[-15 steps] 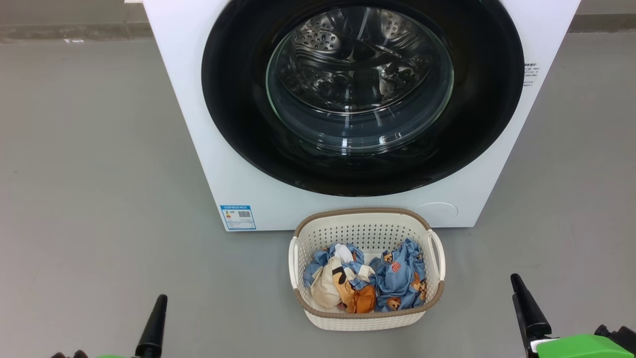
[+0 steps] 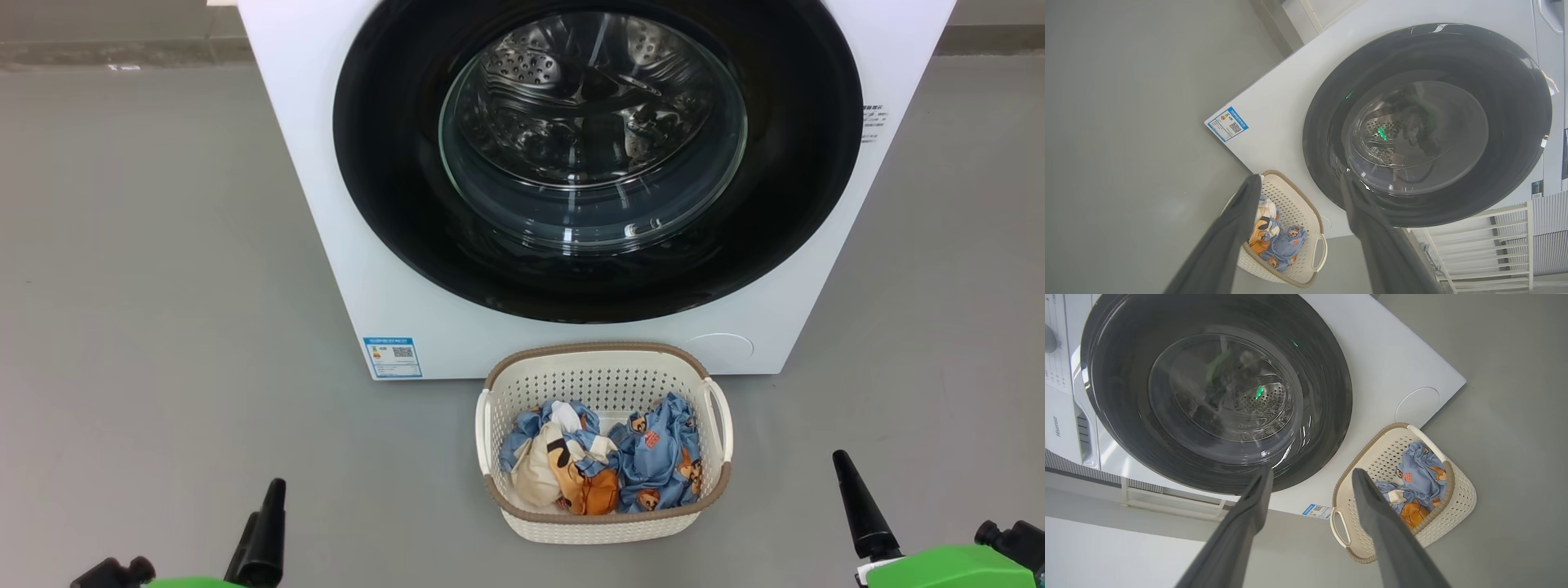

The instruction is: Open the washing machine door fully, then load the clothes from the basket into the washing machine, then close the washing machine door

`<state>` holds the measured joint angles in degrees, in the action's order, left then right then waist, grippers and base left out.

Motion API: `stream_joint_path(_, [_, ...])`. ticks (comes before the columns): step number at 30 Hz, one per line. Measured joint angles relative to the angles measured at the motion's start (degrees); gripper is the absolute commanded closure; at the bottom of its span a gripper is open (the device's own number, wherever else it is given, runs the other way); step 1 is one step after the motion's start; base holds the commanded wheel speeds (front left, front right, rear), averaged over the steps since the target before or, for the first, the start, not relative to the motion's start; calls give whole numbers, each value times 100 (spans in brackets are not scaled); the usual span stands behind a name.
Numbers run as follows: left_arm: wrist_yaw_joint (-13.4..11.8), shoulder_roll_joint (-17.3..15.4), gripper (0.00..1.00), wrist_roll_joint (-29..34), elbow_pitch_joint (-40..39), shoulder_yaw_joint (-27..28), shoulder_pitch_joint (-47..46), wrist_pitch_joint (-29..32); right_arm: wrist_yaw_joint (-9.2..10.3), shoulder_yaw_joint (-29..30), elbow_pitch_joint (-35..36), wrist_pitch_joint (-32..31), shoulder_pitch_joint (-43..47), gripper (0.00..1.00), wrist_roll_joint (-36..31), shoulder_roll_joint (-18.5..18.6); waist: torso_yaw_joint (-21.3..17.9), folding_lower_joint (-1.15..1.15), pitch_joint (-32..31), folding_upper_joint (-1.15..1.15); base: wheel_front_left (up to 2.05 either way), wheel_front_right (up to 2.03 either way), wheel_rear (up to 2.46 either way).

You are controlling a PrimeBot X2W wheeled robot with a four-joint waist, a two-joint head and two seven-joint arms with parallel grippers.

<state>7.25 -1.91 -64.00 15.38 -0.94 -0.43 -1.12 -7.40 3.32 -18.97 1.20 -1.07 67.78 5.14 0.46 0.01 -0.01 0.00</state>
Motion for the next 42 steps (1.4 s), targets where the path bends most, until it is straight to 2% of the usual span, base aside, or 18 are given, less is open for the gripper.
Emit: stream_joint_path(42, [7,-156,0,2918,-358,-466,18,-678,0,-246,47,676,0,0,-2529,271,37,-1,26,0,0,0,0])
